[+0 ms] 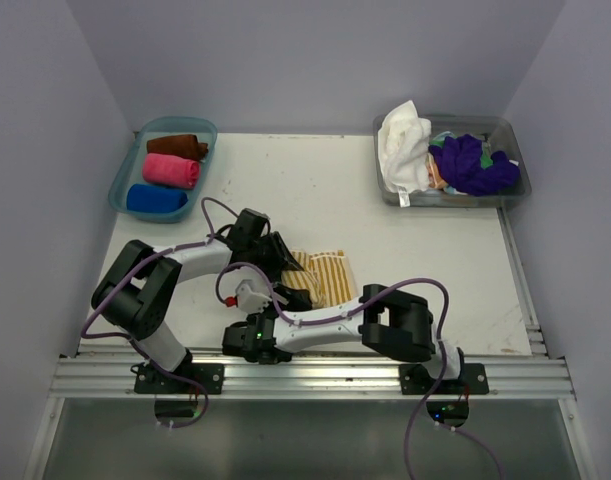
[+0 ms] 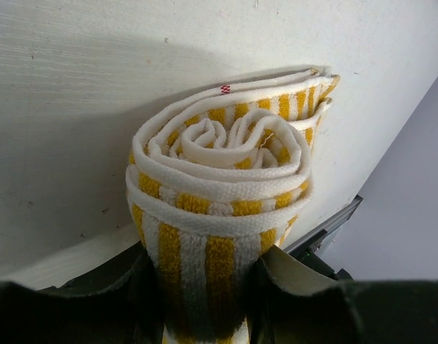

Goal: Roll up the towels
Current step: Roll the towel

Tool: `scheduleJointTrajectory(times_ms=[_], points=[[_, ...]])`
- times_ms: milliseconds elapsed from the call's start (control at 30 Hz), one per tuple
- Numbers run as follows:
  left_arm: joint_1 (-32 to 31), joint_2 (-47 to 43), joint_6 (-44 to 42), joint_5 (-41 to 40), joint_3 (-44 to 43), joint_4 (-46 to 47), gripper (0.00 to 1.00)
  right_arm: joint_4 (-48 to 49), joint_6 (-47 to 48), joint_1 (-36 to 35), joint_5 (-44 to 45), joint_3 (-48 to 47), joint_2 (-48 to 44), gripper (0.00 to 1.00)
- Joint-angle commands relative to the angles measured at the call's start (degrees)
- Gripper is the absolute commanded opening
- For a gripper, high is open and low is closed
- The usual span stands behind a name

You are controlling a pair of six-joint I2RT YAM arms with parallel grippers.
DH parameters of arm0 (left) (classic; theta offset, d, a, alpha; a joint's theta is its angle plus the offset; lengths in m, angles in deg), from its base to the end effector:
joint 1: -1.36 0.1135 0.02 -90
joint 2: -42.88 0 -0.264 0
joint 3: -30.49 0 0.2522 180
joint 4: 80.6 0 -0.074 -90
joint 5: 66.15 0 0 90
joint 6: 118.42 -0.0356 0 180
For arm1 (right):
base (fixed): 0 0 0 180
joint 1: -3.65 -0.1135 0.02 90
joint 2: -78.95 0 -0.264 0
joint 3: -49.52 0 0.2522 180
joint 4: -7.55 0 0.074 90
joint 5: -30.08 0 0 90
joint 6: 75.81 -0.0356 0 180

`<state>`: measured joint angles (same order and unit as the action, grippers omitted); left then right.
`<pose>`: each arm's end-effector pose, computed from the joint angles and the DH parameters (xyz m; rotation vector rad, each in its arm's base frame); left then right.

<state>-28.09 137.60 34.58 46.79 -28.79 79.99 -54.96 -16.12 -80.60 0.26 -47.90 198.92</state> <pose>0.2620 -0.1638 0.1431 -0.6392 2.7472 -1.0389 0.0701 0.3876 0.1541 -0.9252 1.9365 -0.5941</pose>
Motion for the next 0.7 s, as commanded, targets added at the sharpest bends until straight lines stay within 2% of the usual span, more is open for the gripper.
scheduleJointTrajectory(times_ms=[0, 133, 267, 400, 533, 600, 667], points=[[-0.6, 0.8, -0.5, -1.8, 1.0, -2.3, 0.43, -5.1, -8.0, 0.4, 6.3, -0.9, 1.0, 0.77], [-0.4, 0.6, -0.6, -1.9, 1.0, -2.5, 0.43, -9.2, -14.0, 0.5, 9.2, -1.5, 1.4, 0.84], [-0.5, 0.9, -0.5, -1.8, 0.8, -2.5, 0.43, -9.2, -14.6, 0.7, 9.0, -0.3, 1.2, 0.87], [-0.4, 0.9, -0.6, -1.8, 1.0, -2.3, 0.43, -8.3, -15.3, 1.5, 8.0, 1.2, 1.0, 0.84], [-0.4, 0.7, -0.5, -1.7, 1.0, -2.3, 0.43, -6.8, -15.6, 2.2, 7.1, 2.9, 0.9, 0.71], [-0.4, 0.6, -0.5, -1.7, 0.9, -2.3, 0.44, -5.8, -16.3, 2.5, 6.8, 3.9, -0.2, 0.59], [-0.5, 0.3, -0.5, -1.5, 0.8, -2.3, 0.53, -3.2, -15.2, 2.8, 4.4, 6.6, -3.4, 0.49]])
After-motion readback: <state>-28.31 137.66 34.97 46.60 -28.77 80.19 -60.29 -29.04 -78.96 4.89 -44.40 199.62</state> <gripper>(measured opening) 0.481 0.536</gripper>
